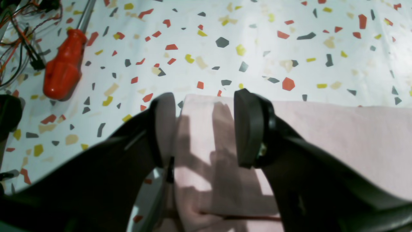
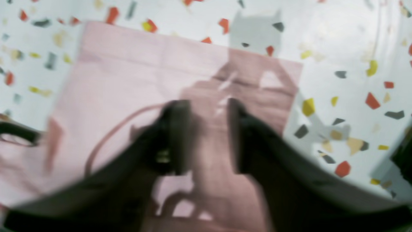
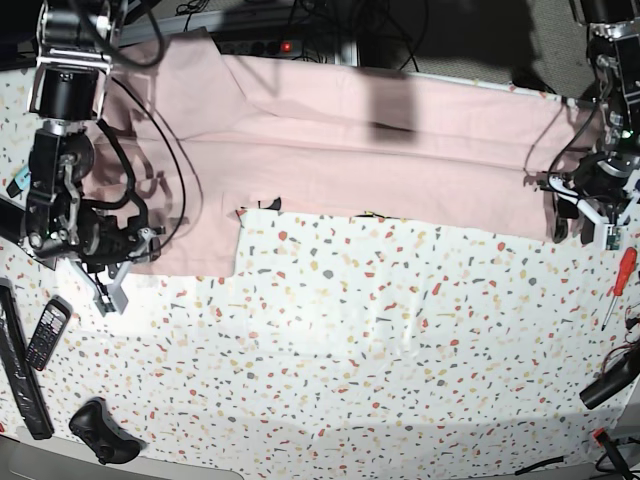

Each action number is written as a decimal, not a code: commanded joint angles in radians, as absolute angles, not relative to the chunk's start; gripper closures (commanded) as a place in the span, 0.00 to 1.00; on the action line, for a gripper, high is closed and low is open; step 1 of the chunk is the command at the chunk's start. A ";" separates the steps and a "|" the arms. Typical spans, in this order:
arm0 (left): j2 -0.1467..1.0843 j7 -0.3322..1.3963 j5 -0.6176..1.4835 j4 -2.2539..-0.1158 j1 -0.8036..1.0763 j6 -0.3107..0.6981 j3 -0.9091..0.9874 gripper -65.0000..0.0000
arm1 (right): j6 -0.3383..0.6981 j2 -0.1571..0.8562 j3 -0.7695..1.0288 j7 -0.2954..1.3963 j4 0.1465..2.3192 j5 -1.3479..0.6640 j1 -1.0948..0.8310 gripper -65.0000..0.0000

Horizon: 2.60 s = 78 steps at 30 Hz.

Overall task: Fold the T-shirt properly
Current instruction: 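Release the folded hem and reposition the right gripper at the sleeve, then grasp the sleeve with the right gripper and fold it inward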

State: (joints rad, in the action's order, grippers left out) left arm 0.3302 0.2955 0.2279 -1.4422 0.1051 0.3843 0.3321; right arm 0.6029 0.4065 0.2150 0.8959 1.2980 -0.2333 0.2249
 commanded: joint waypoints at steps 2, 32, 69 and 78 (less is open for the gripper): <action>0.347 0.273 0.236 -1.459 0.097 0.382 0.339 0.57 | 0.582 0.450 0.222 0.860 1.261 -0.236 0.260 0.51; 0.347 0.269 0.236 -1.459 0.097 0.382 0.339 0.57 | 0.662 0.455 0.222 0.865 0.920 -0.246 0.434 1.00; 0.347 0.276 0.236 -1.459 0.100 0.382 0.339 0.57 | 0.667 0.258 0.221 0.973 2.241 -0.479 -0.434 1.00; 0.347 0.276 0.236 -1.459 0.100 0.382 0.339 0.57 | 0.682 0.258 0.220 0.973 2.256 -0.512 -0.502 1.00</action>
